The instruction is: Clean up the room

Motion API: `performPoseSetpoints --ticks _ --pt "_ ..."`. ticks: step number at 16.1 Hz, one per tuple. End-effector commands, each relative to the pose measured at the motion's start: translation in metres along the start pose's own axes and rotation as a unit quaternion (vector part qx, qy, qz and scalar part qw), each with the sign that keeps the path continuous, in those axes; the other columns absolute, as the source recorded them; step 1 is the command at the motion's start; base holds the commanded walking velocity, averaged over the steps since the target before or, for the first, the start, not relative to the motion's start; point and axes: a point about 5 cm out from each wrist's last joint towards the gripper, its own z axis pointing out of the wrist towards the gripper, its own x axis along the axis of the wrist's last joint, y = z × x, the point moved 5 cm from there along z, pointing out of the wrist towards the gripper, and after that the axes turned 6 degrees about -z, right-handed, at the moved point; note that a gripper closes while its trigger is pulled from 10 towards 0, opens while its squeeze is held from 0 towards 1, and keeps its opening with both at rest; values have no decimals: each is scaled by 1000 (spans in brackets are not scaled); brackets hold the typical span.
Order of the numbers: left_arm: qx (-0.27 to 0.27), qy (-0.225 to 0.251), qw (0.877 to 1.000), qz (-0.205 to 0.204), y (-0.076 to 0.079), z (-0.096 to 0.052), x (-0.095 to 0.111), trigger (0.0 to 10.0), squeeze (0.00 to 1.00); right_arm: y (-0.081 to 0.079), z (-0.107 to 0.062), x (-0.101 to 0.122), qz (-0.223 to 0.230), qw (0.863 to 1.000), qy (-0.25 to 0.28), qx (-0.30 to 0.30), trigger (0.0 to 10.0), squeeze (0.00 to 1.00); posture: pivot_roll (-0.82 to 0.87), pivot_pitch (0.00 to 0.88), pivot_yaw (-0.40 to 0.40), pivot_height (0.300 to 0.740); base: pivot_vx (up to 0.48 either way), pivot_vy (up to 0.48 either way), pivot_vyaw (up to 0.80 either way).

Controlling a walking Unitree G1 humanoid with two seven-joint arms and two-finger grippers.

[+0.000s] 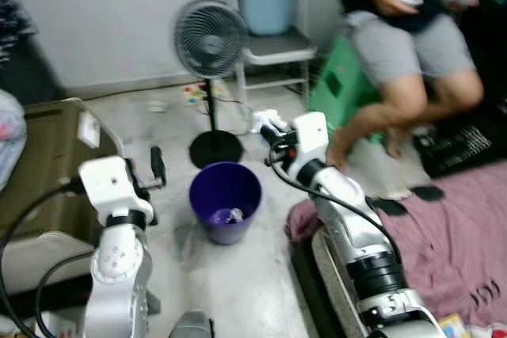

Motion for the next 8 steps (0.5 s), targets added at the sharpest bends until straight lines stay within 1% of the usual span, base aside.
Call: performPoseSetpoints --ticks 1,5,7,8 --pt "1 10 1000 6 -2 1 6 10000 0 -6 4 5 0 1000 8 8 10000 0 44 0 -68 740 0 0 794" --pt "4 13 1000 3 -2 0 7 10000 0 -6 5 6 4 1000 9 6 10000 0 47 0 -72 740 0 0 777" --pt "1 14 1000 2 -1 0 7 10000 0 -5 5 6 5 1000 10 3 10000 0 47 0 -74 740 0 0 425" --pt "-3 14 1000 0 0 1 7 10000 0 -4 5 6 5 1000 10 2 10000 0 43 0 -72 740 0 0 0"
